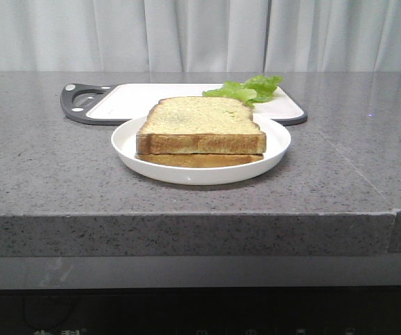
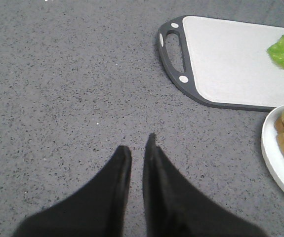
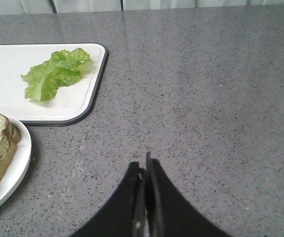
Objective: Left arm grabs bread, right arm adds lettuce
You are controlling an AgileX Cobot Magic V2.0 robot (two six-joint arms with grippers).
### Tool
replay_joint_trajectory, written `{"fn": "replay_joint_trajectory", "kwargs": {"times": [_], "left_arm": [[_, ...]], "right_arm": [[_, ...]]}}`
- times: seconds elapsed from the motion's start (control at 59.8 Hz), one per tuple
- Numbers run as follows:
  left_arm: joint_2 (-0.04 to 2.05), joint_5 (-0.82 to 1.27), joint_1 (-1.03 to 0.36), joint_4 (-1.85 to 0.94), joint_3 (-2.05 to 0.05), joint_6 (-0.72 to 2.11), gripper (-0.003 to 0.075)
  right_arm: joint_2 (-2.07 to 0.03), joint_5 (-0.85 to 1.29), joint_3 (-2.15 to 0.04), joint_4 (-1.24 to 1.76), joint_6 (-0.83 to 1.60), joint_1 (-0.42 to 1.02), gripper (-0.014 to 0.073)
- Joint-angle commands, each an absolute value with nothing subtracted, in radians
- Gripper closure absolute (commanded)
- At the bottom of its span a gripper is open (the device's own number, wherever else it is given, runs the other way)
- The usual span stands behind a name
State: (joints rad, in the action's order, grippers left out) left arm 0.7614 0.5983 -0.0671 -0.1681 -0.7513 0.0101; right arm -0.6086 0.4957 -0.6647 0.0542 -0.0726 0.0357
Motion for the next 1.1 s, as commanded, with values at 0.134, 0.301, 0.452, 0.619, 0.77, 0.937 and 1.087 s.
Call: {"fn": "replay_joint_trajectory", "kwargs": {"times": [0.134, 0.301, 0.452, 0.619, 0.77, 0.937, 1.087], "left_arm": [[0.76, 0.541, -0.067, -0.196, -0.788, 0.012, 0.0231], [0.792, 0.606, -0.093, -0.362, -0.813, 0.109, 0.0231], [0.89, 0.691, -0.177, -0.512, -0.891, 0.18, 0.0231], [1.034, 0.685, -0.311, -0.589, -0.952, 0.186, 0.0231], [1.191, 0.687, -0.418, -0.634, -1.023, 0.186, 0.0233], [1.367, 0.748, -0.465, -0.68, -1.132, 0.186, 0.0292], [1.493, 0.8, -0.465, -0.716, -1.223, 0.193, 0.034]], "right_arm": [[-0.616, 0.424, -0.701, 0.041, -0.074, 0.035, 0.0129], [-0.616, 0.42, -0.701, 0.041, -0.074, 0.035, 0.0103], [-0.616, 0.422, -0.701, 0.041, -0.074, 0.035, 0.0103], [-0.616, 0.422, -0.701, 0.041, -0.074, 0.035, 0.0103], [-0.616, 0.422, -0.701, 0.041, -0.074, 0.035, 0.0103], [-0.616, 0.422, -0.701, 0.041, -0.074, 0.035, 0.0103], [-0.616, 0.422, -0.701, 0.041, -0.074, 0.035, 0.0103]]}}
